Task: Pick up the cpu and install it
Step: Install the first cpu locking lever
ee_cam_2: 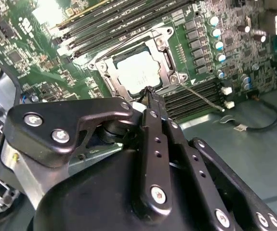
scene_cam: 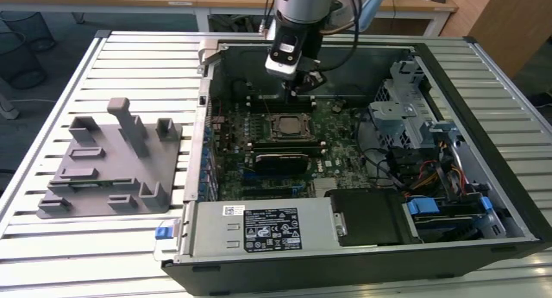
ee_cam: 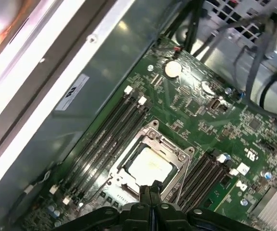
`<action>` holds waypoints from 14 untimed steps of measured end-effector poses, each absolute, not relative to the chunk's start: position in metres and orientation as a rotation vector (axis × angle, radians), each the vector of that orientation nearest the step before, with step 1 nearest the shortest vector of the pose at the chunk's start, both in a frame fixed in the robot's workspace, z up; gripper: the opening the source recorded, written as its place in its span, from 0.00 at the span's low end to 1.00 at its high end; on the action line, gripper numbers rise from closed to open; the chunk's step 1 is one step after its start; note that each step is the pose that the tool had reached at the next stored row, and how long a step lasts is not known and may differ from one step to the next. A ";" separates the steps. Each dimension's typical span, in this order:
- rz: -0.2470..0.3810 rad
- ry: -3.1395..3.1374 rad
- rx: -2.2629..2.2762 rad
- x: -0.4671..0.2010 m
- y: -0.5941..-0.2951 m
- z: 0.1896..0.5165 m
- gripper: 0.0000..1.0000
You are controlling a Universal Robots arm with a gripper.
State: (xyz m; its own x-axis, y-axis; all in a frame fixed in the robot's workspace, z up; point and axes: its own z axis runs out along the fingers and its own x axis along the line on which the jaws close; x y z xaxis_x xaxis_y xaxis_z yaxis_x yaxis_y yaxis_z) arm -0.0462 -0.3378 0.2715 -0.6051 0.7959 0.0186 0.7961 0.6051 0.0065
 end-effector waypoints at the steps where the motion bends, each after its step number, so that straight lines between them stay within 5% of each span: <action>1: -0.022 -2.814 -1.365 -0.046 -0.338 0.271 0.11; 14: -0.019 -2.963 -0.998 -0.046 -0.338 0.270 0.11</action>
State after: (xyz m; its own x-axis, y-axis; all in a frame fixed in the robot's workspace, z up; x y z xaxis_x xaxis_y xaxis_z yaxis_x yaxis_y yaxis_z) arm -0.0462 -0.3378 0.2704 -0.7962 0.6048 0.0185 0.6050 0.7962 0.0066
